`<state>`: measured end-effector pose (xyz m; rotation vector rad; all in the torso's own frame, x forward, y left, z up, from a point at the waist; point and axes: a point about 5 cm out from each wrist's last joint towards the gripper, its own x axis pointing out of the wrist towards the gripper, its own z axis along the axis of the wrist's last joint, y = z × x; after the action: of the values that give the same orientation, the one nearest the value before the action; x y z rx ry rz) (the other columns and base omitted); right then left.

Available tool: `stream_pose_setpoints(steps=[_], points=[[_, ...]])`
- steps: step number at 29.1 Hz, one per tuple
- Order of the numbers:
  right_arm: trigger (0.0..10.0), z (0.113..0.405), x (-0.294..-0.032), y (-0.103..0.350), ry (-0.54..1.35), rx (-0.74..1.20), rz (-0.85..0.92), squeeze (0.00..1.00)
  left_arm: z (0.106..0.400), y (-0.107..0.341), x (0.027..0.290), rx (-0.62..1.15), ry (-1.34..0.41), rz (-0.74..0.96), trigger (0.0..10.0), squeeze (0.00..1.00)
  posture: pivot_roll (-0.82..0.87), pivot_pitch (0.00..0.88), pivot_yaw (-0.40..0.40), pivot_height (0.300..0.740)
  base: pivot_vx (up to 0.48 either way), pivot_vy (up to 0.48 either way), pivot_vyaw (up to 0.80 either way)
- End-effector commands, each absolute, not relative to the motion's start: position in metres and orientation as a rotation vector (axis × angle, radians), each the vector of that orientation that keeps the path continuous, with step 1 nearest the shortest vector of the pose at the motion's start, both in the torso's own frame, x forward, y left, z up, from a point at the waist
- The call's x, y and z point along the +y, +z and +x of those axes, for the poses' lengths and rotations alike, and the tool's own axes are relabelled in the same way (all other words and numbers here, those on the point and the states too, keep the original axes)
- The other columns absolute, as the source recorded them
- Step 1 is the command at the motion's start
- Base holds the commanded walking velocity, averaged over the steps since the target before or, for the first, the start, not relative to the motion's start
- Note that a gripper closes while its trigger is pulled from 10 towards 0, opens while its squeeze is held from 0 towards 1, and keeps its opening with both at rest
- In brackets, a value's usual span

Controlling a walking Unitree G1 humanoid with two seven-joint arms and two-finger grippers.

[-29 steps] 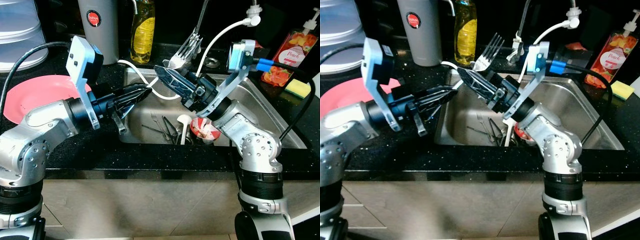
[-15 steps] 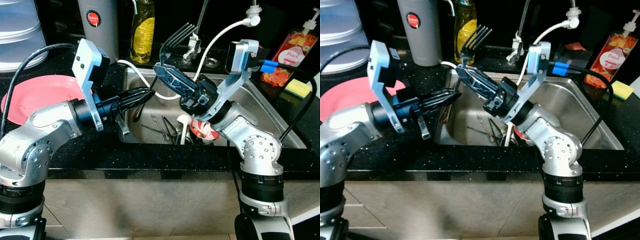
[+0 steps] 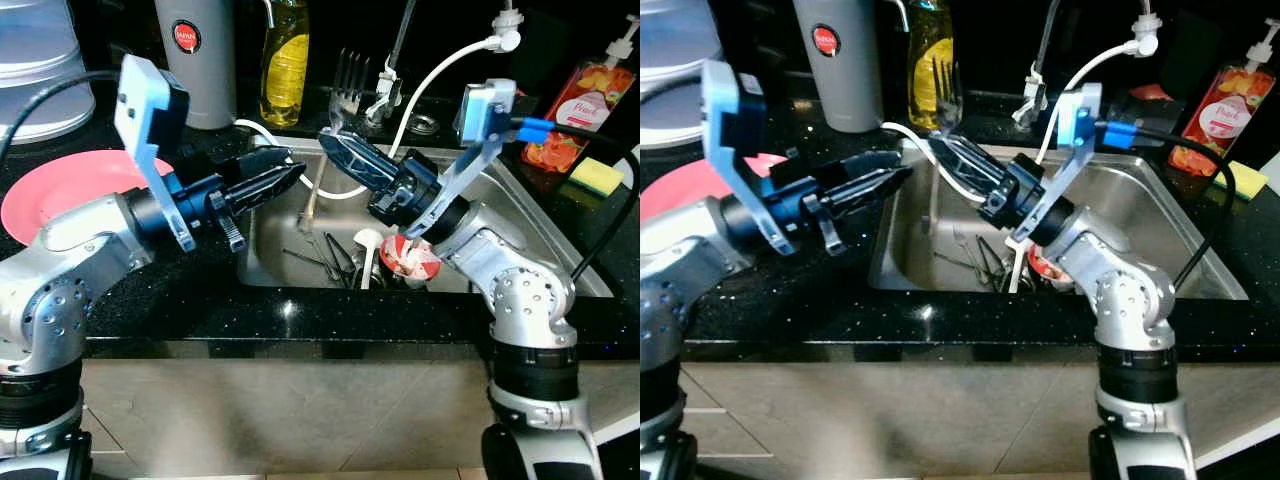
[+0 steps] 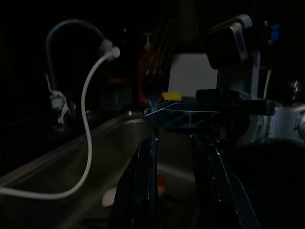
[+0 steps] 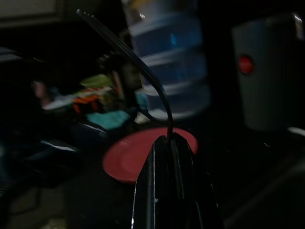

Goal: Kitchen organization

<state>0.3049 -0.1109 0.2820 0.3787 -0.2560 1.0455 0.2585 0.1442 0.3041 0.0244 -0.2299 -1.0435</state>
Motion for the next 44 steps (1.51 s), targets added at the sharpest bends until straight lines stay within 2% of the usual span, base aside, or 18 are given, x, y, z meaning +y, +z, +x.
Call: stream_pose_setpoints(steps=[1, 9, 11, 12, 14, 17, 18, 19, 26, 27, 28, 29, 33, 34, 35, 36, 40, 44], points=[[10.0, 0.312, -0.115, 0.280, 0.990, -0.246, 0.350, 0.00, 0.261, 0.300, 0.148, -0.193, -1.017, 0.059, 10.0, 0.00, 0.27, 0.000, -0.090, 0.740, 0.000, 0.000, 0.00], [10.0, 0.325, -0.123, 0.272, 0.865, -0.202, 0.275, 0.00, 0.266, 0.294, 0.157, -0.115, -0.975, 0.031, 10.0, 0.00, 0.27, 0.000, -0.091, 0.740, 0.000, 0.000, 0.00], [10.0, 0.355, -0.137, 0.253, 0.541, -0.093, 0.088, 0.00, 0.268, 0.286, 0.155, -0.009, -0.990, -0.022, 10.0, 0.00, 0.27, 0.000, -0.090, 0.740, 0.000, 0.000, 0.00], [10.0, 0.355, -0.137, 0.253, 0.541, -0.093, 0.088, 0.00, 0.268, 0.286, 0.155, -0.009, -0.990, -0.022, 10.0, 0.00, 0.27, 0.000, -0.090, 0.740, 0.000, 0.000, 0.00], [10.0, 0.371, -0.154, 0.238, 0.309, -0.026, -0.057, 0.00, 0.270, 0.279, 0.154, 0.060, -0.991, -0.045, 10.0, 0.00, 0.27, 0.000, -0.090, 0.740, 0.000, 0.000, 0.00], [10.0, 0.375, -0.163, 0.230, 0.201, -0.021, -0.219, 0.00, 0.275, 0.275, 0.154, 0.122, -0.960, -0.057, 10.0, 0.00, 0.27, 0.000, -0.088, 0.740, 0.000, 0.000, 0.00], [10.0, 0.375, -0.163, 0.230, 0.201, -0.021, -0.219, 0.00, 0.275, 0.275, 0.154, 0.122, -0.960, -0.057, 10.0, 0.00, 0.27, 0.000, -0.088, 0.740, 0.000, 0.000, 0.00], [10.0, 0.374, -0.158, 0.226, 0.207, -0.028, -0.322, 0.00, 0.278, 0.270, 0.154, 0.169, -0.936, -0.054, 10.0, 0.00, 0.27, 0.000, -0.086, 0.740, 0.000, 0.000, 0.00], [10.0, 0.370, -0.142, 0.212, 0.319, -0.004, -0.454, 0.01, 0.281, 0.260, 0.154, 0.236, -0.901, -0.001, 10.0, 0.00, 0.26, 0.000, -0.086, 0.740, 0.000, 0.000, 0.00], [10.0, 0.370, -0.139, 0.208, 0.345, -0.001, -0.503, 0.53, 0.281, 0.256, 0.154, 0.262, -0.890, 0.022, 10.0, 0.00, 0.26, 0.000, -0.086, 0.740, 0.000, 0.000, 0.00], [10.0, 0.370, -0.139, 0.208, 0.345, -0.001, -0.503, 0.53, 0.281, 0.256, 0.154, 0.262, -0.890, 0.022, 10.0, 0.00, 0.26, 0.000, -0.086, 0.740, 0.000, 0.000, 0.00], [10.0, 0.369, -0.136, 0.205, 0.373, 0.000, -0.511, 1.00, 0.281, 0.253, 0.154, 0.287, -0.880, 0.043, 10.0, 0.00, 0.26, 0.000, -0.086, 0.740, 0.000, 0.000, 0.00], [10.0, 0.366, -0.129, 0.205, 0.435, -0.031, -0.494, 1.00, 0.281, 0.248, 0.154, 0.319, -0.867, 0.066, 10.0, 0.00, 0.26, 0.000, -0.086, 0.740, 0.000, 0.000, 0.00], [10.0, 0.365, -0.126, 0.208, 0.463, -0.053, -0.471, 0.36, 0.281, 0.248, 0.154, 0.325, -0.864, 0.067, 10.0, 0.00, 0.26, 0.000, -0.087, 0.740, 0.000, 0.000, 0.00], [10.0, 0.365, -0.126, 0.208, 0.463, -0.053, -0.471, 0.36, 0.281, 0.248, 0.154, 0.325, -0.864, 0.067, 10.0, 0.00, 0.26, 0.000, -0.087, 0.740, 0.000, 0.000, 0.00], [10.0, 0.364, -0.123, 0.212, 0.483, -0.087, -0.453, 0.00, 0.281, 0.248, 0.154, 0.327, -0.864, 0.066, 10.0, 0.00, 0.26, 0.000, -0.087, 0.740, 0.000, 0.000, 0.00], [10.0, 0.362, -0.120, 0.225, 0.488, -0.160, -0.380, 0.00, 0.281, 0.249, 0.153, 0.327, -0.866, 0.068, 10.0, 0.00, 0.26, 0.000, -0.086, 0.740, 0.000, 0.000, 0.00], [10.0, 0.363, -0.124, 0.247, 0.422, -0.277, -0.223, 0.00, 0.281, 0.252, 0.151, 0.280, -0.866, 0.107, 10.0, 0.00, 0.26, 0.000, -0.085, 0.740, 0.000, 0.000, 0.00]])
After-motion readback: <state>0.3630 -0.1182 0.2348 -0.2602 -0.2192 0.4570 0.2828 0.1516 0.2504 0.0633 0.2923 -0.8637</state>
